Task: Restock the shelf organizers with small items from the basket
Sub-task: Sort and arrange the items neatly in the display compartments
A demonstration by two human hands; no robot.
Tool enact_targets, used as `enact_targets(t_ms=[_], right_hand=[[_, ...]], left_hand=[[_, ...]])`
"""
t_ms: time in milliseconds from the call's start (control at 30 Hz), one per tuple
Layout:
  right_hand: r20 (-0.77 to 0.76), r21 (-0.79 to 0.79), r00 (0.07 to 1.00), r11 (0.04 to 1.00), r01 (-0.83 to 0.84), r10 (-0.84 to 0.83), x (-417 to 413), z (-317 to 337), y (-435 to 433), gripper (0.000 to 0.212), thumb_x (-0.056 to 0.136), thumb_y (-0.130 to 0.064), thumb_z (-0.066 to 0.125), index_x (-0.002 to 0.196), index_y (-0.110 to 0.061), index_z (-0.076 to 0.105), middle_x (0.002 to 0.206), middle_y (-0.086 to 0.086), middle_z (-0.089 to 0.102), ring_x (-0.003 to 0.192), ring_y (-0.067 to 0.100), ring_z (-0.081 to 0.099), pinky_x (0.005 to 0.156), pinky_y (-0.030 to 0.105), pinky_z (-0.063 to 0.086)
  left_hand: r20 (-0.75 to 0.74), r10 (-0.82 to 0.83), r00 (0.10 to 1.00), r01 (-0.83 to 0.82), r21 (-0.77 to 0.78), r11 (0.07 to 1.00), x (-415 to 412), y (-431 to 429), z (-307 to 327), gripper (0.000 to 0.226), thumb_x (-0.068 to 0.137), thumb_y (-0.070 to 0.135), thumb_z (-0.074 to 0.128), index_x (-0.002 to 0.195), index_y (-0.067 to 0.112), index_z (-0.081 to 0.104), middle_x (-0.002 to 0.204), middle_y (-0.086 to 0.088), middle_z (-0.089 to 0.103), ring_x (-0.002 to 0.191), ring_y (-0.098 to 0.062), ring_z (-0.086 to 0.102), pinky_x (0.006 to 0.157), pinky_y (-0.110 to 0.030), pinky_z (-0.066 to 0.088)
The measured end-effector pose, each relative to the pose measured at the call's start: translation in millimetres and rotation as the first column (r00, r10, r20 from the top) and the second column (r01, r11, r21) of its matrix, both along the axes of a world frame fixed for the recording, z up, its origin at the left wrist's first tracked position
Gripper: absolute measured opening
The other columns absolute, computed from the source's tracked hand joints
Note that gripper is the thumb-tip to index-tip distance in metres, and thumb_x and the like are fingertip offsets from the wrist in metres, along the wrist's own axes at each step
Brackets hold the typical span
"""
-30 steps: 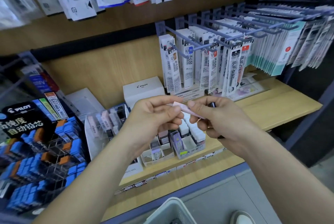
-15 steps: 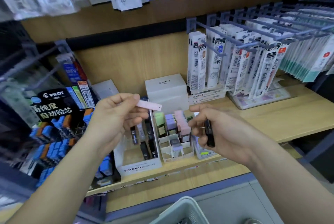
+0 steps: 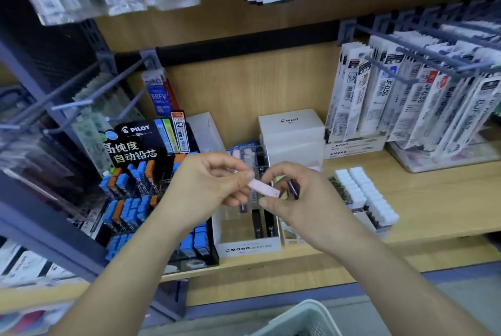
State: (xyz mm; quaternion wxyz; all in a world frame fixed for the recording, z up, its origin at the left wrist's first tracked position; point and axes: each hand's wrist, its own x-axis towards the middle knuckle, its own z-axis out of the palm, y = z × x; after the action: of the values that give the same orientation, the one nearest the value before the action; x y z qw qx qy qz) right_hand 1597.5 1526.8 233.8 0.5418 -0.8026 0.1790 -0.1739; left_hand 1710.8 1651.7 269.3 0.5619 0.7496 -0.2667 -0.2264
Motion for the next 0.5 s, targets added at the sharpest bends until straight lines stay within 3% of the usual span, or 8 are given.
enact_targets(t_ms=[67, 167, 267, 367, 433, 500], right_hand=[[0.006, -0.03, 1.0, 0.999, -0.025, 0.026, 2.3, -1.4, 0.5, 0.012, 0.084, -0.015, 0.073, 0.087, -0.027, 0.069, 0.062, -0.009, 0.058, 0.048, 0.003, 0.042, 0.05, 0.017, 0.034], [-0.046, 0.08, 0.997, 0.995, -0.06, 0.064, 3.8, -1.3, -0.2, 0.01, 0.093, -0.019, 0.064, 0.092, -0.024, 0.072, 0.069, -0.001, 0.07, 0.048, 0.013, 0.043, 0.046, 0.022, 0.035], [-0.08, 0.172, 0.991, 0.981, -0.092, 0.107, 6.1, -0.2, 5.0, 0.011, 0.096, -0.023, 0.06, 0.095, -0.024, 0.071, 0.075, 0.001, 0.074, 0.05, 0.017, 0.043, 0.047, 0.024, 0.035], [-0.118, 0.263, 0.992, 0.962, 0.073, -0.043, 8.6, 2.0, -0.5, 0.012, 0.093, -0.023, 0.061, 0.101, -0.032, 0.064, 0.078, 0.001, 0.074, 0.05, 0.013, 0.047, 0.051, 0.023, 0.038], [-0.143, 0.429, 0.98, 0.884, 0.184, -0.135, 6.8, 5.7, -9.0, 0.023, 0.09, -0.011, 0.057, 0.105, -0.029, 0.059, 0.079, 0.002, 0.074, 0.046, 0.009, 0.048, 0.048, 0.024, 0.038], [-0.123, 0.58, 0.975, 0.784, 0.221, -0.184, 4.0, 9.2, -15.6, 0.032, 0.088, 0.002, 0.05, 0.108, -0.02, 0.058, 0.09, 0.011, 0.075, 0.057, 0.015, 0.053, 0.05, 0.028, 0.037]], left_hand=[[-0.038, -0.022, 0.999, 0.023, 0.014, 1.0, 4.2, 5.8, 0.7, 0.014, 0.074, 0.014, 0.073, 0.085, 0.005, 0.072, 0.069, -0.016, 0.071, 0.054, -0.017, 0.066, 0.051, -0.02, 0.054], [-0.112, -0.078, 0.991, 0.079, 0.002, 0.997, 11.7, 15.5, 2.8, 0.02, 0.072, 0.014, 0.07, 0.09, 0.007, 0.073, 0.077, -0.017, 0.073, 0.064, -0.019, 0.069, 0.059, -0.02, 0.057], [0.024, -0.063, 0.998, 0.062, 0.043, 0.997, 16.0, 18.6, 2.8, 0.011, 0.081, 0.009, 0.067, 0.089, 0.009, 0.074, 0.079, -0.011, 0.074, 0.072, -0.018, 0.07, 0.067, -0.021, 0.058], [0.195, 0.098, 0.976, -0.102, 0.013, 0.995, 23.2, 18.0, 0.3, 0.009, 0.086, 0.009, 0.066, 0.085, 0.015, 0.074, 0.074, -0.004, 0.074, 0.072, -0.016, 0.071, 0.067, -0.02, 0.057], [0.336, 0.188, 0.923, -0.209, 0.026, 0.978, 30.9, 18.7, -3.9, 0.012, 0.086, 0.013, 0.068, 0.081, 0.023, 0.072, 0.069, 0.003, 0.072, 0.068, -0.01, 0.07, 0.065, -0.019, 0.057], [0.45, 0.216, 0.866, -0.275, 0.07, 0.959, 37.4, 20.0, -11.6, 0.011, 0.084, 0.016, 0.071, 0.08, 0.027, 0.071, 0.067, 0.006, 0.071, 0.067, -0.007, 0.068, 0.068, -0.022, 0.057]])
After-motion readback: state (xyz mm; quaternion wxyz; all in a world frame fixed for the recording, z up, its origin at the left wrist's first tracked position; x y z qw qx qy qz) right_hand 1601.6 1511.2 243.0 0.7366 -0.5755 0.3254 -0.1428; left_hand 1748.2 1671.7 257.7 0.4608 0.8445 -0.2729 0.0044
